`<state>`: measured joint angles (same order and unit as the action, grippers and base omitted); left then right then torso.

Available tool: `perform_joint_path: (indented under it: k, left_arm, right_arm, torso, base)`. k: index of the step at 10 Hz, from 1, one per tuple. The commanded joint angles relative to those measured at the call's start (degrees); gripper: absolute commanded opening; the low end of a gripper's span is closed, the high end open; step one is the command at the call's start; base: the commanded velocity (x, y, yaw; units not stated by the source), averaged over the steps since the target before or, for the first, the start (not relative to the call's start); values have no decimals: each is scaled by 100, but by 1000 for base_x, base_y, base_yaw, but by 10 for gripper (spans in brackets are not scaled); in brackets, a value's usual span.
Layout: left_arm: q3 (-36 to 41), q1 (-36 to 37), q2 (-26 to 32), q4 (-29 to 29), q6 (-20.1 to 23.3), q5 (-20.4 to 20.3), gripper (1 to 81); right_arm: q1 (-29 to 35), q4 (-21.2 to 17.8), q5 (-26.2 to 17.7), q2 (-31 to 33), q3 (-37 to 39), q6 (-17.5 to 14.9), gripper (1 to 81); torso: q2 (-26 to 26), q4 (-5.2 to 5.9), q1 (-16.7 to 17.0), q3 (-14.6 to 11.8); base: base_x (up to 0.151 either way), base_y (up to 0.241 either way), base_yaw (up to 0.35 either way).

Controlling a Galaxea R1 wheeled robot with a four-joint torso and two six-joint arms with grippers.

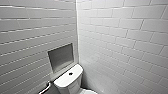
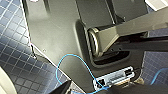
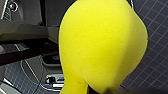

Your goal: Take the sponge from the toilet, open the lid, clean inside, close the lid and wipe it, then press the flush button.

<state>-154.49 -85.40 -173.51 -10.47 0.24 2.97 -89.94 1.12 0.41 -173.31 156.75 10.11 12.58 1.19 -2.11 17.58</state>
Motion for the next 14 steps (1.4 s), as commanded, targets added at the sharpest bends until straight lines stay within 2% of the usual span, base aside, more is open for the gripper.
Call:
perform_joint_path:
  k: [1,7,11,12,14]
  left_arm:
    - [33,202,0,54,55,353,811]
    - [33,194,-9,63,55,353,811]
    - [59,194,8,36,55,406,811]
    - [163,168,78,36,64,397,811]
    - [982,159,589,45,64,362,811]
  right_arm:
    - [147,-68,-358,5,-31,-9,10]
    - [147,-68,-358,-4,-31,-9,10]
    - [130,-86,-332,40,-40,9,10]
    - [94,-85,-331,83,-118,9,10]
    - [42,-86,-200,418,-699,9,10]
  torso:
    - [0,0,0,0]
    - [0,0,0,0]
    - [-5,0,-6,0]
    - [-5,0,-2,0]
    - [-5,0,0,0]
  base:
    - [105,0,0]
    - [103,0,0]
    - [0,0,0]
    - [0,0,0]
    - [0,0,0]
